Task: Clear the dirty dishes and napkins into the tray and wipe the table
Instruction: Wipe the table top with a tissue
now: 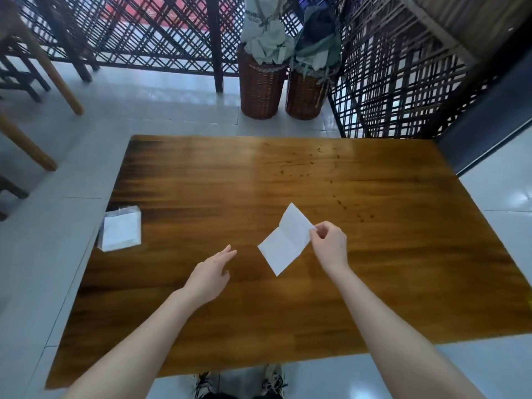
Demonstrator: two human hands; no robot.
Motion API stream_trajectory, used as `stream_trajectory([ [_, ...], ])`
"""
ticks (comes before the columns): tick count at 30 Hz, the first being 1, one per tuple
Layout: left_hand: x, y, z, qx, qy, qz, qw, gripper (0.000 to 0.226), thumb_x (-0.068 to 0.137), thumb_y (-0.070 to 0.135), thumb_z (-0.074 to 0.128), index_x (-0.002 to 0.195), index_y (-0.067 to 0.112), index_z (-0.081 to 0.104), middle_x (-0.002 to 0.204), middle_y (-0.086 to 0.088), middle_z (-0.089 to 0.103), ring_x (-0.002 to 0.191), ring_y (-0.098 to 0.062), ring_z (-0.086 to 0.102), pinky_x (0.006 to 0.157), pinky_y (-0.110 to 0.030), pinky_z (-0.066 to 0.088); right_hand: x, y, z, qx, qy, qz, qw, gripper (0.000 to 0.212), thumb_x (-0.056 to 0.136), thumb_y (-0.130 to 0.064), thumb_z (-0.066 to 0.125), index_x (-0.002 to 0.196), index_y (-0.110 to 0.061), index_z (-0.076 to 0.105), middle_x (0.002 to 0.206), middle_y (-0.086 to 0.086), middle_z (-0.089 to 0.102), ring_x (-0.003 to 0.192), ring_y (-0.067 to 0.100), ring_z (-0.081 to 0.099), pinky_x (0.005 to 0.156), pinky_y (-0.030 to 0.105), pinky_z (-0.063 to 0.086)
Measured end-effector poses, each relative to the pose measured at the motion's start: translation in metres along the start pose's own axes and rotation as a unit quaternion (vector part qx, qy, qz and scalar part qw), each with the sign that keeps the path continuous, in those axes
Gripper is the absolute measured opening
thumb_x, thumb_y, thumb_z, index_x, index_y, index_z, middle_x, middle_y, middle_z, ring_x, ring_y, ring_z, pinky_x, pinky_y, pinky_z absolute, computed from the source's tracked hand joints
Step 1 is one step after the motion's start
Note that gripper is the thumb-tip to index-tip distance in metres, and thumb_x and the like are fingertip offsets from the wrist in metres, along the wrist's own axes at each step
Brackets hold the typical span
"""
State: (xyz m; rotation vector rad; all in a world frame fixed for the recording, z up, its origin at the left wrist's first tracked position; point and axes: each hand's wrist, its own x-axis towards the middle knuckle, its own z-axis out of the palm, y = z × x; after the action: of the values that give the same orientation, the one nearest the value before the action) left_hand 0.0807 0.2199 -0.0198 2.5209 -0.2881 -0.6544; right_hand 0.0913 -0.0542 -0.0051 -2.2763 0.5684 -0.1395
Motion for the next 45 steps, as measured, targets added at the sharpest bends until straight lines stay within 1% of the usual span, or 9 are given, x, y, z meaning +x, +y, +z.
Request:
stream_trajectory([
  [8,0.014,0.030,0.032,0.016,-0.015,-0.008,1.000,0.057,0.097,0.009,0.043,0.150,0.029,0.032,0.159,0.013,0.018,0.141,-0.017,0.033,0.106,-0.028,0.037,0.022,0.069,-0.046,-0.031,0.015,0.024,0.999,0.009,0.092,-0.018,0.057,0.085,-0.021,0.061,0.076,-0.013,0.058,0.074,0.004,0.057,0.058,0.014,0.041],
  [17,0.020,0.044,0.043,0.018,-0.018,-0.019,0.999,0.057,0.097,0.009,0.043,0.149,0.030,0.032,0.159,0.014,0.018,0.135,-0.018,0.043,0.089,-0.024,0.045,0.033,0.094,-0.078,-0.030,0.054,0.048,0.997,0.008,0.095,-0.018,0.053,0.090,-0.020,0.060,0.082,-0.010,0.058,0.072,0.003,0.054,0.056,0.012,0.038],
  [23,0.030,0.041,0.034,0.027,-0.043,-0.006,0.999,0.058,0.097,0.007,0.043,0.150,0.027,0.031,0.159,0.012,0.016,0.125,-0.019,0.052,0.083,-0.022,0.044,0.013,0.095,-0.056,-0.042,-0.015,0.045,0.998,0.009,0.092,-0.014,0.056,0.091,-0.019,0.063,0.090,-0.006,0.062,0.081,0.006,0.057,0.061,0.013,0.042],
  [28,0.042,0.039,0.026,0.041,-0.061,0.008,0.997,0.060,0.097,0.004,0.044,0.151,0.027,0.028,0.160,0.010,0.014,0.136,-0.021,0.041,0.096,-0.033,0.047,-0.003,0.100,-0.026,-0.092,-0.095,0.050,0.990,0.025,0.087,-0.004,0.049,0.092,-0.020,0.067,0.104,-0.003,0.062,0.087,0.005,0.055,0.068,0.018,0.045],
  [30,0.045,0.039,0.024,0.045,-0.076,0.009,0.996,0.060,0.098,0.005,0.044,0.151,0.027,0.028,0.160,0.010,0.014,0.130,-0.024,0.047,0.095,-0.033,0.048,-0.006,0.102,-0.019,-0.097,-0.099,0.063,0.988,0.033,0.087,0.002,0.044,0.096,-0.018,0.068,0.111,-0.001,0.062,0.100,0.013,0.058,0.077,0.023,0.048],
  [33,0.049,0.039,0.025,0.036,-0.076,0.011,0.996,0.060,0.097,0.005,0.045,0.151,0.027,0.029,0.160,0.008,0.015,0.131,-0.024,0.047,0.098,-0.034,0.047,-0.002,0.103,-0.012,-0.109,-0.088,0.069,0.988,0.032,0.089,0.001,0.045,0.104,-0.016,0.068,0.116,0.001,0.062,0.105,0.015,0.058,0.079,0.024,0.048],
  [39,0.058,0.044,0.029,0.028,-0.073,0.001,0.997,0.060,0.097,0.005,0.045,0.151,0.025,0.030,0.160,0.007,0.017,0.136,-0.021,0.041,0.103,-0.032,0.043,0.015,0.111,0.007,-0.194,-0.142,-0.026,0.970,0.036,0.093,-0.008,0.049,0.127,-0.016,0.059,0.139,-0.001,0.051,0.126,0.017,0.046,0.098,0.029,0.042],
  [43,0.065,0.049,0.033,0.022,-0.060,-0.020,0.998,0.059,0.097,0.005,0.045,0.151,0.024,0.030,0.160,0.006,0.018,0.141,-0.019,0.034,0.108,-0.033,0.039,0.020,0.120,0.016,-0.212,-0.155,-0.108,0.959,0.028,0.090,-0.002,0.048,0.113,-0.007,0.062,0.128,0.007,0.057,0.116,0.025,0.051,0.089,0.036,0.045],
  [45,0.067,0.053,0.036,0.019,-0.061,-0.032,0.997,0.058,0.098,0.006,0.045,0.151,0.024,0.029,0.160,0.006,0.017,0.143,-0.019,0.030,0.111,-0.034,0.036,0.021,0.128,0.017,-0.201,-0.154,-0.126,0.959,0.029,0.091,-0.002,0.050,0.117,-0.006,0.062,0.126,0.007,0.058,0.121,0.025,0.050,0.093,0.034,0.044],
])
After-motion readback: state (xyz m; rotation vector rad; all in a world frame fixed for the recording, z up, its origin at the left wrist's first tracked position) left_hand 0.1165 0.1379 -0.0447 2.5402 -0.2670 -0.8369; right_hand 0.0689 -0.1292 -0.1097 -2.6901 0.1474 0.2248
